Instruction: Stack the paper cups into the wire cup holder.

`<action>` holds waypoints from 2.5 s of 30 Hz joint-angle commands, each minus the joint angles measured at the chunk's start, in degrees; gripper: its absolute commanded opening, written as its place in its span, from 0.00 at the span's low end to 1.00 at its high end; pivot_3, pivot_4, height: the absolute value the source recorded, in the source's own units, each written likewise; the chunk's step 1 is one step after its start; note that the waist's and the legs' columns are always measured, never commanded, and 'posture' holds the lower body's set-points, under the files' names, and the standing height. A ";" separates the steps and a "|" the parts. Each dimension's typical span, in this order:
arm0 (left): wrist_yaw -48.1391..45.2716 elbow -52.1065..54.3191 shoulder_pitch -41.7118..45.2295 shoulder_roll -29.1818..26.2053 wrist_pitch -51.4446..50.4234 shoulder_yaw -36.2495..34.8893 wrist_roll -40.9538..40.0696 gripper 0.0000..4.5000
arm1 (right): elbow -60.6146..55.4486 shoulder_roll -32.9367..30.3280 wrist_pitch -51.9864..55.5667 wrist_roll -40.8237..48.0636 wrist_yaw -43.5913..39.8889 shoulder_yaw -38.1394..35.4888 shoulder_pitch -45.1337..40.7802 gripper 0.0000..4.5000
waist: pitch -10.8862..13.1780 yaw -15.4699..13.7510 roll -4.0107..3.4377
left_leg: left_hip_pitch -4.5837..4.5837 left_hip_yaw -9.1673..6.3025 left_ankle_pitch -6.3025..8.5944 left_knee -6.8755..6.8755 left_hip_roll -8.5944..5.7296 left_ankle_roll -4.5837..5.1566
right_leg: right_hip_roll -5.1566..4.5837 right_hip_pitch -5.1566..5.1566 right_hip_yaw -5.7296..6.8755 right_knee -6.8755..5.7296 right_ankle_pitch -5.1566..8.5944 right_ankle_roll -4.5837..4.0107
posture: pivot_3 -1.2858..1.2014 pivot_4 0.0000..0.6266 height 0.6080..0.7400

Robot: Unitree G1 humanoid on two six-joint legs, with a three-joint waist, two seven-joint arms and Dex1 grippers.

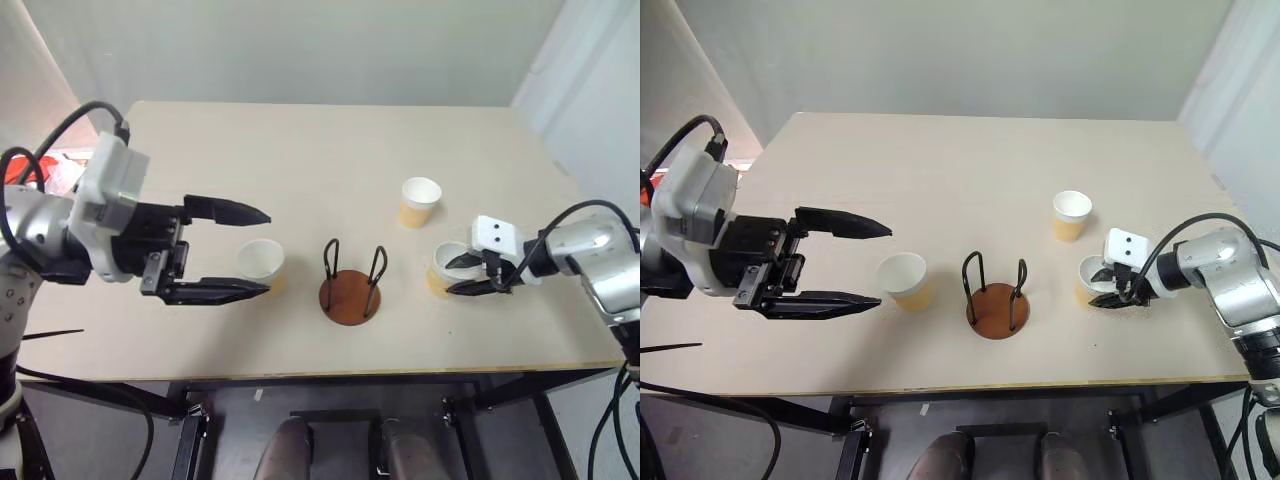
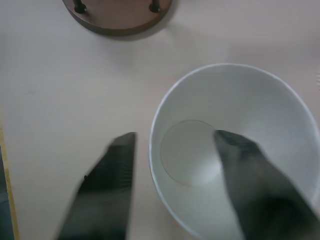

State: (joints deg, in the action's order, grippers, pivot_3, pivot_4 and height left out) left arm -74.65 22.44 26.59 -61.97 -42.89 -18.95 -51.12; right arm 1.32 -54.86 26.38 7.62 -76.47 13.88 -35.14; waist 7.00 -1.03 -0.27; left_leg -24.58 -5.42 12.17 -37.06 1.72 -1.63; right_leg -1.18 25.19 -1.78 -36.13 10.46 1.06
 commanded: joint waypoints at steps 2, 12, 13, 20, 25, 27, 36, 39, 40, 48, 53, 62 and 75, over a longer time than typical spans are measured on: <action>0.19 0.78 -0.54 -1.58 1.28 -1.21 0.52 1.00 | -2.11 -0.31 0.11 0.87 -1.12 -1.50 -2.21 0.17 | 0.00 0.03 0.00 | 0.00 0.00 0.01 0.00 0.00 -0.01 | 0.00 0.00 -0.01 0.00 0.00 0.00 | 0.52 0.24 1.00; -0.40 -2.15 -2.43 -3.55 4.26 -2.39 3.60 1.00 | -3.77 -0.12 2.83 14.40 -11.41 -8.41 -16.94 0.00 | 0.01 0.46 -0.02 | -0.04 0.05 0.01 0.06 0.00 -0.03 | 0.07 0.11 -0.04 -0.01 0.12 -0.19 | 0.52 0.24 1.00; -0.44 -2.27 -2.54 -3.58 4.42 -2.44 3.65 1.00 | -3.41 0.90 2.54 15.07 -11.83 -8.28 -19.55 0.00 | 0.01 0.52 -0.02 | -0.04 0.04 0.02 0.07 0.02 -0.04 | 0.07 0.13 -0.04 -0.02 0.15 -0.24 | 0.52 0.24 1.00; 0.18 -1.99 -2.96 -3.35 4.94 -1.81 4.08 1.00 | -5.49 10.78 -0.02 14.49 -14.22 -0.43 -27.18 0.00 | -0.01 0.70 0.01 | 0.02 0.04 0.10 0.12 0.04 -0.17 | 0.08 0.43 -0.01 -0.66 0.52 -0.87 | 0.52 0.24 1.00; 0.89 -0.38 -4.66 -3.72 4.19 -3.39 3.68 1.00 | -5.04 12.03 -3.17 10.74 -13.83 2.87 -26.00 0.00 | 0.00 0.48 0.00 | 0.03 -0.02 0.14 0.15 0.08 -0.25 | 0.06 0.47 0.10 -0.82 0.62 -1.03 | 0.52 0.24 1.00; 1.41 0.27 -5.88 -4.02 3.87 -4.35 3.69 1.00 | -4.97 12.46 -3.81 9.51 -13.61 3.91 -25.68 0.00 | -0.01 0.63 0.01 | 0.02 -0.01 0.19 0.13 0.07 -0.32 | 0.05 0.48 0.08 -0.81 0.63 -1.05 | 0.52 0.24 1.00; 3.40 0.05 -6.13 -4.55 4.08 -4.41 4.31 1.00 | -4.16 13.65 -5.53 7.40 -14.64 5.72 -25.68 0.15 | -0.01 0.77 0.02 | 0.10 -0.02 0.22 0.13 0.10 -0.37 | 0.06 0.46 0.08 -0.87 0.64 -1.06 | 0.52 0.24 1.00; 4.08 0.44 -5.97 -4.33 4.10 -3.91 4.20 1.00 | -4.12 14.18 -5.53 7.44 -14.49 5.71 -26.06 0.35 | -0.01 0.77 0.02 | 0.10 -0.02 0.22 0.13 0.10 -0.37 | 0.06 0.45 0.08 -0.87 0.64 -1.06 | 0.52 0.24 1.00; 4.25 0.44 -5.93 -4.31 4.17 -3.81 4.21 1.00 | -4.10 14.30 -5.50 7.45 -14.41 5.66 -26.17 0.44 | -0.01 0.77 0.02 | 0.10 -0.02 0.22 0.13 0.10 -0.37 | 0.06 0.45 0.08 -0.87 0.64 -1.07 | 0.52 0.24 1.00; 18.49 -4.13 3.89 1.22 7.66 8.10 18.05 1.00 | 13.23 15.94 -10.18 2.09 -6.87 2.39 -32.45 0.79 | -0.01 0.63 0.02 | 0.15 -0.06 0.17 0.07 0.10 -0.41 | 0.04 0.42 0.07 -0.87 0.60 -1.20 | 0.52 0.24 1.00; 23.06 -8.49 11.26 6.73 8.29 15.16 24.16 1.00 | 39.05 18.21 -19.14 -3.65 -0.79 2.25 -39.05 0.79 | -0.01 0.58 0.03 | 0.24 -0.11 0.10 0.06 0.08 -0.38 | 0.00 0.34 0.06 -0.85 0.48 -1.39 | 0.52 0.24 1.00; 24.05 -6.30 13.90 11.47 6.04 17.36 24.76 1.00 | 67.35 22.40 -28.79 -12.33 8.50 2.36 -43.62 0.79 | 0.02 0.33 0.00 | 0.05 -0.13 0.26 0.51 0.11 -0.62 | 0.01 0.68 0.13 -0.76 0.03 -0.64 | 0.52 0.24 1.00; 25.03 -0.60 8.95 8.46 1.86 11.42 22.82 1.00 | 72.50 27.59 -29.91 -17.09 11.09 0.81 -43.08 0.43 | 0.04 0.49 -0.03 | 0.09 -0.10 0.29 0.45 0.19 -0.71 | 0.04 0.66 0.16 -0.75 0.03 -0.65 | 0.52 0.24 1.00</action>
State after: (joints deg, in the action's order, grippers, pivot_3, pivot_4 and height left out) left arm -50.55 19.78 35.50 -52.66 -40.55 -5.04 -27.81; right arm 74.09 -27.34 -2.96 -9.81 -65.03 16.66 -77.02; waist 7.04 -0.54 -0.29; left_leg -24.49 -5.52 12.45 -36.63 1.91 -2.33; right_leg -1.14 25.85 -1.62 -36.90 10.52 0.38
